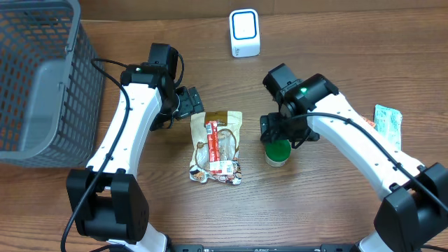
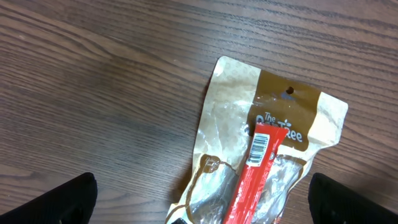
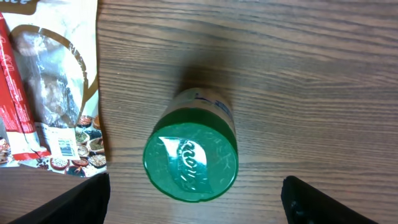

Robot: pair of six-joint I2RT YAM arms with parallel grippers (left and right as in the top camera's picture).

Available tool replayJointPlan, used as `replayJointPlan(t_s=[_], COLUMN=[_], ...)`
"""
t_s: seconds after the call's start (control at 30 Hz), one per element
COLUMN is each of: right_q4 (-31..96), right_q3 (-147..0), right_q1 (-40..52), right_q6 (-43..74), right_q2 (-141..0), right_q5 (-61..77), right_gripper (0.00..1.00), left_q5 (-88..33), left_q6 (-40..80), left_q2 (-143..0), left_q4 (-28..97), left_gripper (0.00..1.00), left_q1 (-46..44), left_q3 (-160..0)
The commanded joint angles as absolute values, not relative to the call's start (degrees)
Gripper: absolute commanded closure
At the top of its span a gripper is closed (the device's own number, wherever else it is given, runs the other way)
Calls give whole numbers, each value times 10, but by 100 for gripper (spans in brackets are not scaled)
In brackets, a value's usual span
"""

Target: Scan the item barcode

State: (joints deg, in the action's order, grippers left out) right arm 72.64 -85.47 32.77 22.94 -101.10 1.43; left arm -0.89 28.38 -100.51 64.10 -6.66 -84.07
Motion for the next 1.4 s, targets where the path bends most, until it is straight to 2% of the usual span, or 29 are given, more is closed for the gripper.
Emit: replayJointPlan(t_s=[0.0, 1.03, 1.37], right_q4=[723, 643, 622], right_q3=[-851, -756, -723], right_q1=[343, 354, 350], right_q6=[240, 238, 243], right_q2=[-1005, -1019, -1019], right_q5=[-9, -14, -29], right_gripper=[11, 11, 15], left_q5=[-11, -11, -11], left_q6=[287, 287, 287], left_q2=[-992, -992, -992], left_q4=[641, 641, 641], left_gripper=[0, 0, 0], left_q1=[-68, -68, -68], left_q3=[-853, -853, -853])
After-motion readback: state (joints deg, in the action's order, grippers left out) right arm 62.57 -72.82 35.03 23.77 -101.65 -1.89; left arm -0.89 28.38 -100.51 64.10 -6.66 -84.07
